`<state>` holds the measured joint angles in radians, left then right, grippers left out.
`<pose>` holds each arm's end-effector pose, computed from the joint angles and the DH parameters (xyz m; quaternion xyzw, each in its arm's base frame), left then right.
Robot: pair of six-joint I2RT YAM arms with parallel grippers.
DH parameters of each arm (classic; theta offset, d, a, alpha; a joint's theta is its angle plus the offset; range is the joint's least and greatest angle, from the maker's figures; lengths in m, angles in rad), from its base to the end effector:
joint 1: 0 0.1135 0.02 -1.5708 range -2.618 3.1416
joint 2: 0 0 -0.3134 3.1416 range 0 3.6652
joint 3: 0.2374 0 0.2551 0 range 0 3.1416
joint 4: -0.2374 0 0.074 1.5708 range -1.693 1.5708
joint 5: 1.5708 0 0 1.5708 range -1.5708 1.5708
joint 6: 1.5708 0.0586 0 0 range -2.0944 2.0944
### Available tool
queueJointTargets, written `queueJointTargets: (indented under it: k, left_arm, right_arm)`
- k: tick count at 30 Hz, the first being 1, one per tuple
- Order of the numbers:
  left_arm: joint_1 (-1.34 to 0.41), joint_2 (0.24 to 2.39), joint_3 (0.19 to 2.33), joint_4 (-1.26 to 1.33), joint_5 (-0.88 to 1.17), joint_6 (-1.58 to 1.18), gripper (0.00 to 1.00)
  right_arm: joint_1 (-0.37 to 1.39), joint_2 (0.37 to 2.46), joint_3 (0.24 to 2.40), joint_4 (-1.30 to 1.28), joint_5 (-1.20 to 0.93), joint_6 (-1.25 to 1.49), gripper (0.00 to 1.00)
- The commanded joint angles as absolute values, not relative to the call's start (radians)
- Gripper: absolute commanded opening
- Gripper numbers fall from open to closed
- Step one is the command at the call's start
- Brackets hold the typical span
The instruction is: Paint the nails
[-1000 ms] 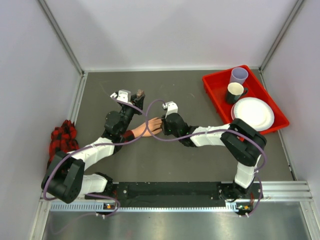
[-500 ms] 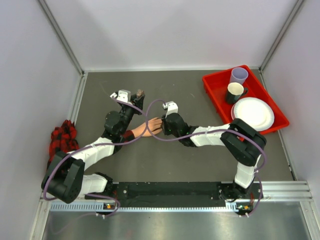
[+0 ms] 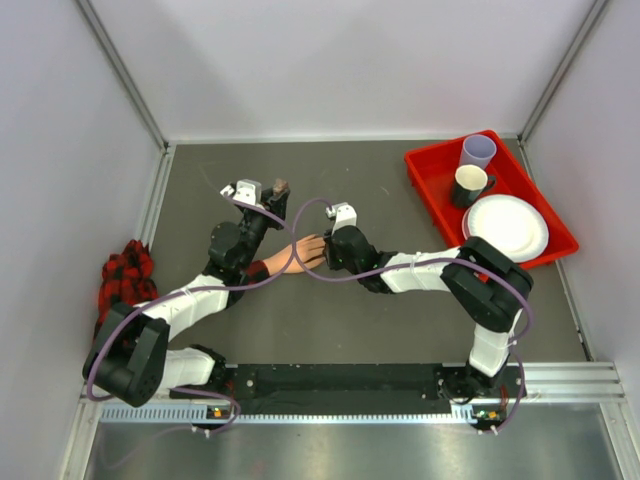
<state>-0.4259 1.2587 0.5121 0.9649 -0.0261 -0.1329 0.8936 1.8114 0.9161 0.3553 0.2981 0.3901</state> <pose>0.2519 -0.1126 0.3161 0.0813 0.6206 -0.2072 0.7519 0.2691 0.3072 0.1950 -0.1434 0.8516 0.1883 0.4678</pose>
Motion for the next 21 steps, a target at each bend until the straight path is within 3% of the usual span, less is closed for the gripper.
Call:
queueJointTargets:
  k: [1,21]
  left_arm:
    - [-0.42,1.223,0.505,1.015,-0.014,-0.146,0.0]
    - [-0.42,1.223,0.503,1.014,-0.014,-0.146,0.0]
  right_arm:
    - [0.887,1.824,0.943,0.377,0.325,0.402,0.0]
    - [0.887,1.799,0.928,0.391,0.319,0.394,0.0]
